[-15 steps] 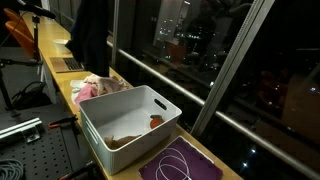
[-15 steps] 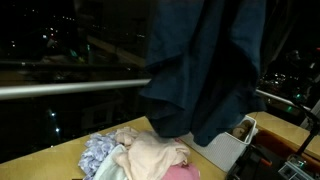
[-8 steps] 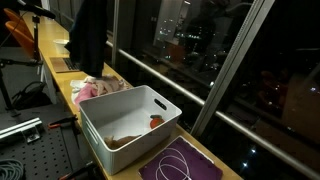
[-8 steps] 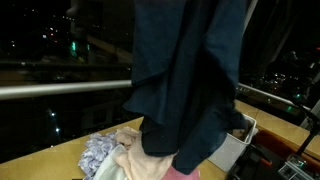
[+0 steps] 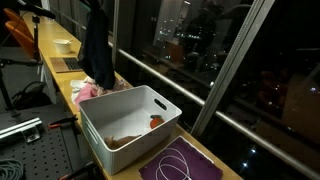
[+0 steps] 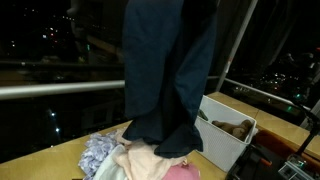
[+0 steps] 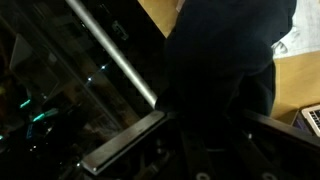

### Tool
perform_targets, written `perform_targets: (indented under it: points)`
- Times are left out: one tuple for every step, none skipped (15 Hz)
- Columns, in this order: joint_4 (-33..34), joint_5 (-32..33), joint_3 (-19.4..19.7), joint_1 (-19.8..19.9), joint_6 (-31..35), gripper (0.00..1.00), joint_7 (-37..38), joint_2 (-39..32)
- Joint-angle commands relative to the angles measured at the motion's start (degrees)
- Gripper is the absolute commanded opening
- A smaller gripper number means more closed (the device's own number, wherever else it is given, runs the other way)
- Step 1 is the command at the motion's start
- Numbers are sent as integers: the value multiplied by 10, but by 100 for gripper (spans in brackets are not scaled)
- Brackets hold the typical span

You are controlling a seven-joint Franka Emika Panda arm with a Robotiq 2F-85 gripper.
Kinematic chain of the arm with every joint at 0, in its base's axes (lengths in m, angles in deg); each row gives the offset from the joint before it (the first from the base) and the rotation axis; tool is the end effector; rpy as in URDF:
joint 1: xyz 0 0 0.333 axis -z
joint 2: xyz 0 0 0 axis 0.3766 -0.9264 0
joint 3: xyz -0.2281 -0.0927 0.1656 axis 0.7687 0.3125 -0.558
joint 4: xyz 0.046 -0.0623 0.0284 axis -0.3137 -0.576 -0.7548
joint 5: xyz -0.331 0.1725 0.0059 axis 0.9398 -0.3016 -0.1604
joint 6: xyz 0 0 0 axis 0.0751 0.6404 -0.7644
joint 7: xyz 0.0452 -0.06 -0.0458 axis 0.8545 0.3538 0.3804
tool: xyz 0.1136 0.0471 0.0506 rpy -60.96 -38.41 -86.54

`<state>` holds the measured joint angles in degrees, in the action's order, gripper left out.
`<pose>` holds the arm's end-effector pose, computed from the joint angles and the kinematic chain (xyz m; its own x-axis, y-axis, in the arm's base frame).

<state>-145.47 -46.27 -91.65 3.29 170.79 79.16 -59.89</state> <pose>0.4528 0.3905 0.5165 0.5091 0.8323 0.2193 0.6781 -0.5448 0.4934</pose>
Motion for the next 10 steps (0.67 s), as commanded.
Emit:
perform_targets:
  points:
    - [-4, -15, 26, -12, 6, 37, 2, 2]
    - [-12, -19, 31, -10, 9, 38, 1, 7]
    - [-22, -22, 37, -6, 13, 45, 4, 12]
    - [-30, -27, 43, -3, 16, 51, 2, 17]
    - [-40, -32, 51, 1, 21, 60, 2, 23]
    - [-53, -38, 59, 6, 27, 66, 2, 29]
    - [-67, -45, 68, 11, 33, 73, 2, 34]
    - [-85, -52, 78, 18, 43, 81, 2, 40]
    - [-100, -56, 88, 25, 52, 88, 2, 43]
    - [-122, -60, 99, 34, 67, 96, 3, 48]
